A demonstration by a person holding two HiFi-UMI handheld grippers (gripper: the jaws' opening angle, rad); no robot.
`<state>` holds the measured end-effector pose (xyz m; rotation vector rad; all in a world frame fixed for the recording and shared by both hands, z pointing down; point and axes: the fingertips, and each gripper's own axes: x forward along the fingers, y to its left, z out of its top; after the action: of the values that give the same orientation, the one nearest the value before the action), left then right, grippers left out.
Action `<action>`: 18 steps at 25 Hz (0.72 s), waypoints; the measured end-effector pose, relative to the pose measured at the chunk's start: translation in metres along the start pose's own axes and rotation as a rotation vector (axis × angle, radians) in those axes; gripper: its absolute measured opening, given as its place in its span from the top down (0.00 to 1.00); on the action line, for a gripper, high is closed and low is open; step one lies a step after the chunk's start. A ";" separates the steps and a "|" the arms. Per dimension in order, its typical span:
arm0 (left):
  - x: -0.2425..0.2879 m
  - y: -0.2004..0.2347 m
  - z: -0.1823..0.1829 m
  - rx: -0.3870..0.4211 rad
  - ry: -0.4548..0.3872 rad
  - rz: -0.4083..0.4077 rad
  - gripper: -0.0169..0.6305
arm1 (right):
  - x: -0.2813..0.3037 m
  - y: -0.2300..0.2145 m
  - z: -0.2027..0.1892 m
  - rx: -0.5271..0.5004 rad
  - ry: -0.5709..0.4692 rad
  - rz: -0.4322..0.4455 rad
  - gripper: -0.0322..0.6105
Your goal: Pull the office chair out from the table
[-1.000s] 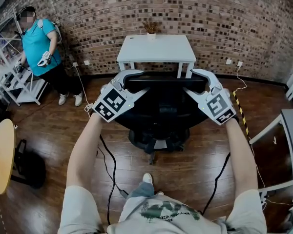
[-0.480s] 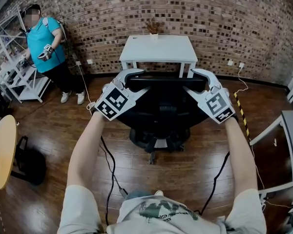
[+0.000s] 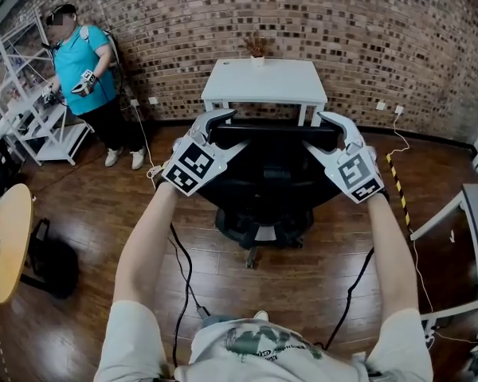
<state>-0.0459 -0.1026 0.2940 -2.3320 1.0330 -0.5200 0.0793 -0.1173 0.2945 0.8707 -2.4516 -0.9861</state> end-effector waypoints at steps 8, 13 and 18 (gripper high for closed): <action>-0.012 0.009 0.003 -0.062 -0.027 0.088 0.51 | -0.012 -0.003 0.004 -0.011 0.020 -0.036 0.52; -0.027 0.010 -0.002 -0.116 -0.039 0.132 0.50 | -0.021 -0.001 0.007 -0.020 0.036 -0.075 0.52; -0.041 0.016 0.003 -0.184 -0.076 0.169 0.50 | -0.030 -0.001 0.013 -0.040 0.057 -0.117 0.52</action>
<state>-0.0793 -0.0795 0.2760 -2.3725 1.2743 -0.2789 0.0948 -0.0913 0.2819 1.0243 -2.3483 -1.0320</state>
